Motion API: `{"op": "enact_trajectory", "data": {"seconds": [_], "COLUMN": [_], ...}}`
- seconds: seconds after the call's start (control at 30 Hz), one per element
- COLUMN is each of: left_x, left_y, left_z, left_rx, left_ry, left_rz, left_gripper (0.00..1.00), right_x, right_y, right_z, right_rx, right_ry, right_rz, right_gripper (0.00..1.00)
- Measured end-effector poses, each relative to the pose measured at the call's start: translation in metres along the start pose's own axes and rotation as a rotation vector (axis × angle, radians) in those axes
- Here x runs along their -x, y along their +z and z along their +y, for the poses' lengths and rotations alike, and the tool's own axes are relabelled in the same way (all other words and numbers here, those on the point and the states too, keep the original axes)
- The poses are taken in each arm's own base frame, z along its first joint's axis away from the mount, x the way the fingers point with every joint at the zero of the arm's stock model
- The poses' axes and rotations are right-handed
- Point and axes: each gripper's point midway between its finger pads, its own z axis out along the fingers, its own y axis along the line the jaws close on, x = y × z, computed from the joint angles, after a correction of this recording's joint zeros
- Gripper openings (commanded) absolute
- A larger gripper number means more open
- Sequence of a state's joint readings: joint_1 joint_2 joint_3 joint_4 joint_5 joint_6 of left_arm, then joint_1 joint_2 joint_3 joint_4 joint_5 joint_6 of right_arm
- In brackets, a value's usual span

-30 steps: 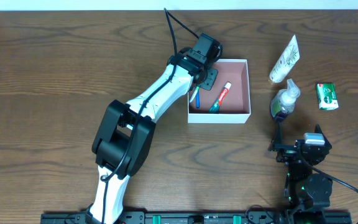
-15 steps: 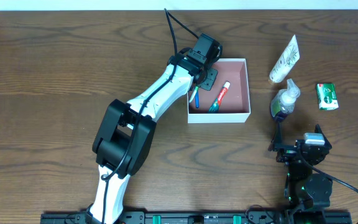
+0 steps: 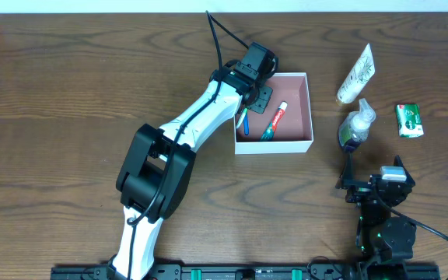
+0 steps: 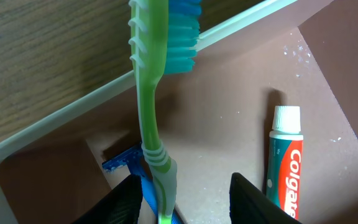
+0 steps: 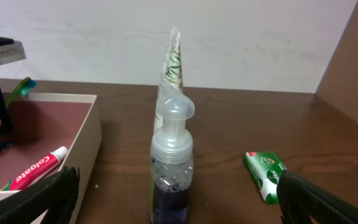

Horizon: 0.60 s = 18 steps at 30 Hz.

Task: Pack container

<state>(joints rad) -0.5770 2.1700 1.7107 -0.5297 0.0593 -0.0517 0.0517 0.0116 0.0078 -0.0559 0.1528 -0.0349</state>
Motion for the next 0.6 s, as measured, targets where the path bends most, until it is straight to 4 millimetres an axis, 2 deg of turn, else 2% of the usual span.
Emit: {"op": "enact_trajectory", "data": {"seconds": [0.23,0.37,0.5,0.6], "left_x": [-0.0003,-0.0002,-0.0006,-0.0004], "left_y": [0.0001,0.0005,0.0007,0.0006], "left_z": [0.0007,0.0016,0.0017,0.0016], "left_rx": [0.004,0.008,0.008,0.008], "left_ry": [0.001,0.001,-0.001,0.002], "left_rz": [0.001,0.001,0.002,0.001], "left_gripper": [0.39,0.29,0.14,0.11], "right_x": [0.0000,0.0000,0.0000,0.0000], "right_y": [0.0000,0.0000,0.0000,0.0000], "right_z": [0.0000,0.0000,0.0000,0.0000], "right_rx": [0.000,0.000,0.000,0.000], "right_ry": [0.000,0.000,0.000,0.000], "right_rz": [0.000,0.000,0.000,0.000], "right_gripper": [0.99,0.99,0.99,0.99]}}
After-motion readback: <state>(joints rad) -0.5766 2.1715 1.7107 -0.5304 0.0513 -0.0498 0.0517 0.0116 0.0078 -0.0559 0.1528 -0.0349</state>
